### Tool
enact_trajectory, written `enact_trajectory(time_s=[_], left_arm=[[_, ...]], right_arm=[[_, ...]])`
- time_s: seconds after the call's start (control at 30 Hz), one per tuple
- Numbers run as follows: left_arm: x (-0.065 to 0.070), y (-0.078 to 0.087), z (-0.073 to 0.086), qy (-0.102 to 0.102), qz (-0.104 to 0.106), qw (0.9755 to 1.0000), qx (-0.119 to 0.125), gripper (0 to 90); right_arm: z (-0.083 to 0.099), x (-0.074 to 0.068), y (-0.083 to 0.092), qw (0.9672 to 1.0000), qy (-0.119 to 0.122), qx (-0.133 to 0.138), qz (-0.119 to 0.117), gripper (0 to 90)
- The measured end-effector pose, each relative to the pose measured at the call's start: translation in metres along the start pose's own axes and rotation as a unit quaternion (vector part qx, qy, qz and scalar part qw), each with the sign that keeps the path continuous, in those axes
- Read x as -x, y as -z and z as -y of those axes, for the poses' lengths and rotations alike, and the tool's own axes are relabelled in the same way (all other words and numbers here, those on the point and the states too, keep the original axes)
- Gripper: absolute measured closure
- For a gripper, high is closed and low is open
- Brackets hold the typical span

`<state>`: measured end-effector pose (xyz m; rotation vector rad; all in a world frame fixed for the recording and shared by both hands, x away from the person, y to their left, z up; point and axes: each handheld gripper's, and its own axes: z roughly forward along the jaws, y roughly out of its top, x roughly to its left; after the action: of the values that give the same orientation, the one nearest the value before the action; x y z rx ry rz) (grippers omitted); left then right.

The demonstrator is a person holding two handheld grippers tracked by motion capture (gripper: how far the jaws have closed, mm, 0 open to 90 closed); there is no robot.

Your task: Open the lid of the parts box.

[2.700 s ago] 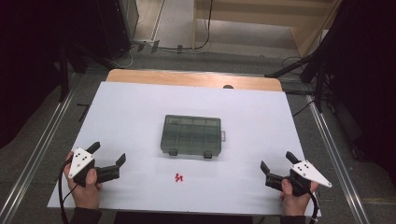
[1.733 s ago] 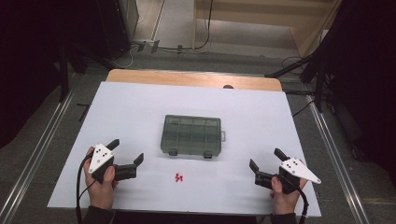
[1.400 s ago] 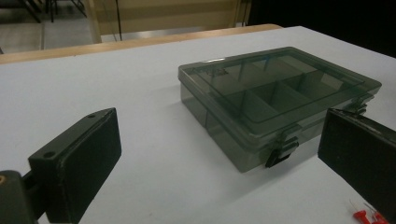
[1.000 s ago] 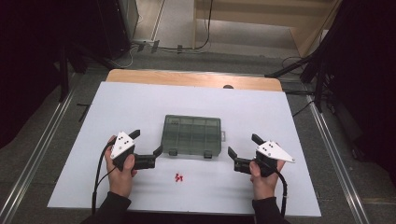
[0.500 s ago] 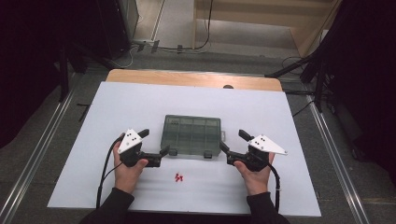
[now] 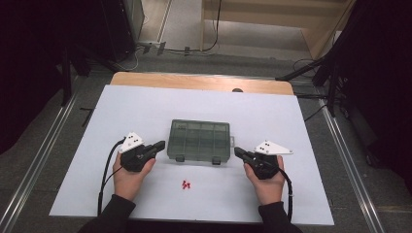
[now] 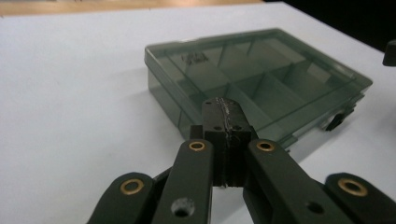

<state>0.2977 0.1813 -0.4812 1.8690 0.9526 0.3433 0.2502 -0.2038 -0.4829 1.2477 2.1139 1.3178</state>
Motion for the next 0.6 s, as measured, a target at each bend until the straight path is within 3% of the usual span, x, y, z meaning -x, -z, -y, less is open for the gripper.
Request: enact_trajectory(time_s=[0.13, 0.33, 0.6], left_arm=[[-0.002, -0.003, 0.003, 0.004, -0.003, 0.9999, -0.015, 89.6], [-0.009, -0.010, 0.010, 0.034, -0.014, 0.9980, -0.051, 89.6], [-0.006, -0.018, 0.015, 0.038, -0.006, 0.9966, -0.072, 89.6]], right_arm=[[0.004, 0.000, -0.006, 0.9997, 0.003, -0.024, 0.007, 90.0], [0.009, 0.001, -0.014, 0.9981, 0.013, -0.058, 0.016, 90.0], [0.014, 0.001, -0.022, 0.9959, 0.019, -0.087, 0.015, 90.0]])
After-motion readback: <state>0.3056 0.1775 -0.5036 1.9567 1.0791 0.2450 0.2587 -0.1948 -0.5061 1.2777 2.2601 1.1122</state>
